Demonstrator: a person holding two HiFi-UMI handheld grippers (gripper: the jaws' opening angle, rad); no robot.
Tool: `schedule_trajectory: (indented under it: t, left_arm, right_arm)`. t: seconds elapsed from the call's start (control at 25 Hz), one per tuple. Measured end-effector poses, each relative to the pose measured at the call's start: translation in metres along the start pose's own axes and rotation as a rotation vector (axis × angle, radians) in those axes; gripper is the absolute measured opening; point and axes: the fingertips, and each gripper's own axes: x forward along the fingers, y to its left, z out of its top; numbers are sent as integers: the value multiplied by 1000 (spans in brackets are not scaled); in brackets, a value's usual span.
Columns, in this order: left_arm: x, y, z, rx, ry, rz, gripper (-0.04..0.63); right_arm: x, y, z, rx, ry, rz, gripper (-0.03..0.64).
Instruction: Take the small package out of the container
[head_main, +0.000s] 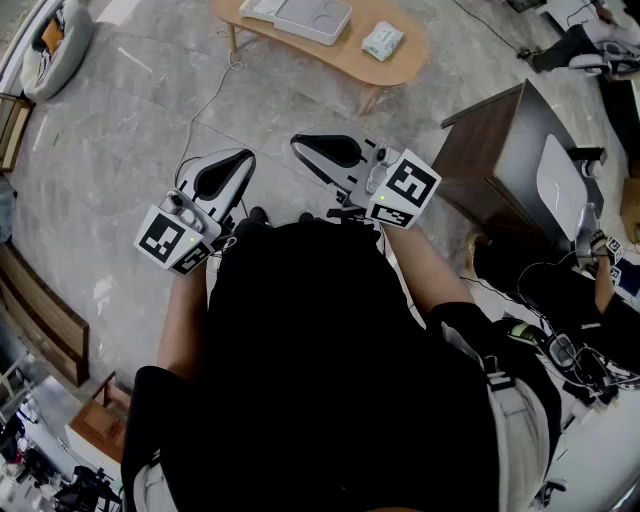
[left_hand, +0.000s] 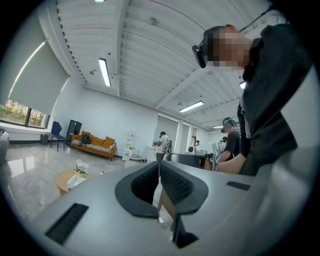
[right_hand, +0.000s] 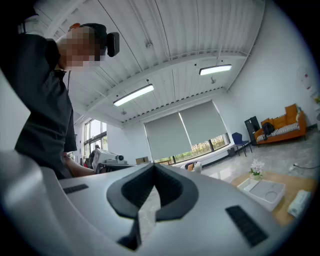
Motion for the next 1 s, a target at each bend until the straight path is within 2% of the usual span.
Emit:
schedule_trajectory:
  t: [0.48, 1.0]
  left_arm:
    - [15, -9, -8, -26, -2, -13, 25]
    - [2, -14, -16, -55, 27, 27, 25]
  right_arm:
    - [-20, -3, -5, 4, -3, -20, 11]
    - [-25, -10, -12, 35, -4, -28, 11]
